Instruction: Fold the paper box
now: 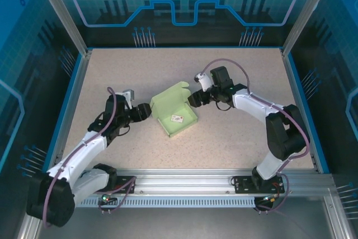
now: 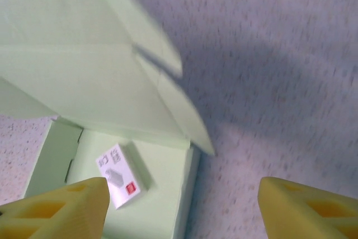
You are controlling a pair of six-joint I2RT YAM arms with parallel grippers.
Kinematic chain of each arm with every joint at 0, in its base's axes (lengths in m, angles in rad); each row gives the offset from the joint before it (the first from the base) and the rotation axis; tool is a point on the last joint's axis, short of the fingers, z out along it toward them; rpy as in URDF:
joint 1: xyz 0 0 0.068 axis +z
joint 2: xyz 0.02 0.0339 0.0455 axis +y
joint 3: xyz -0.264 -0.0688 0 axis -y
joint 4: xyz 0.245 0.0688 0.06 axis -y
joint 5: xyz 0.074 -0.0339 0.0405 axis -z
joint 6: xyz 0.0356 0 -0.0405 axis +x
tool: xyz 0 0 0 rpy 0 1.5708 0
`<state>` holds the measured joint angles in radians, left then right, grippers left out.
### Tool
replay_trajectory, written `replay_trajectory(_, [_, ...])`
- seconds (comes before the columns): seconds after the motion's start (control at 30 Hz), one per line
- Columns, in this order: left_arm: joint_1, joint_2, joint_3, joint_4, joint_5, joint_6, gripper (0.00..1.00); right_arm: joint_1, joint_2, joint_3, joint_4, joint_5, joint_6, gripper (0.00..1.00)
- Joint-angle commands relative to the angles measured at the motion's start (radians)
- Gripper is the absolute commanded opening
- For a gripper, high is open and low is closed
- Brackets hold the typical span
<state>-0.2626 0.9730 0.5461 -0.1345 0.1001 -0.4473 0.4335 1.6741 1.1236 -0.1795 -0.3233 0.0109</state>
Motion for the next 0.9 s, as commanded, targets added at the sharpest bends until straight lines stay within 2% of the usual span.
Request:
replay_trajectory(0.0, [-0.056,-0.033,-0.037,-0.028,-0.027,-0.024,0.72,0.008,0.043,0.061,0.054,-0.012,-0.121,0.72])
replay_trajectory(0.17, [-0.103,-0.037,-0.045,-0.013,-0.021,-0.014,0.74,0.025,0.106,0.130,0.017,-0.043,-0.208,0.72])
replay_trajectory(0.3, [-0.111,-0.037,-0.046,-0.022,-0.025,0.000,0.75,0.041,0.141,0.160,-0.006,-0.023,-0.244,0.67])
replay_trajectory(0.6, [-0.110,-0.019,-0.027,-0.063,-0.144,0.040,0.76,0.043,0.147,0.156,-0.031,0.000,-0.271,0.38])
replay_trajectory(0.87, [-0.110,-0.008,-0.012,-0.072,-0.159,0.051,0.76,0.051,0.153,0.150,-0.035,0.017,-0.272,0.22])
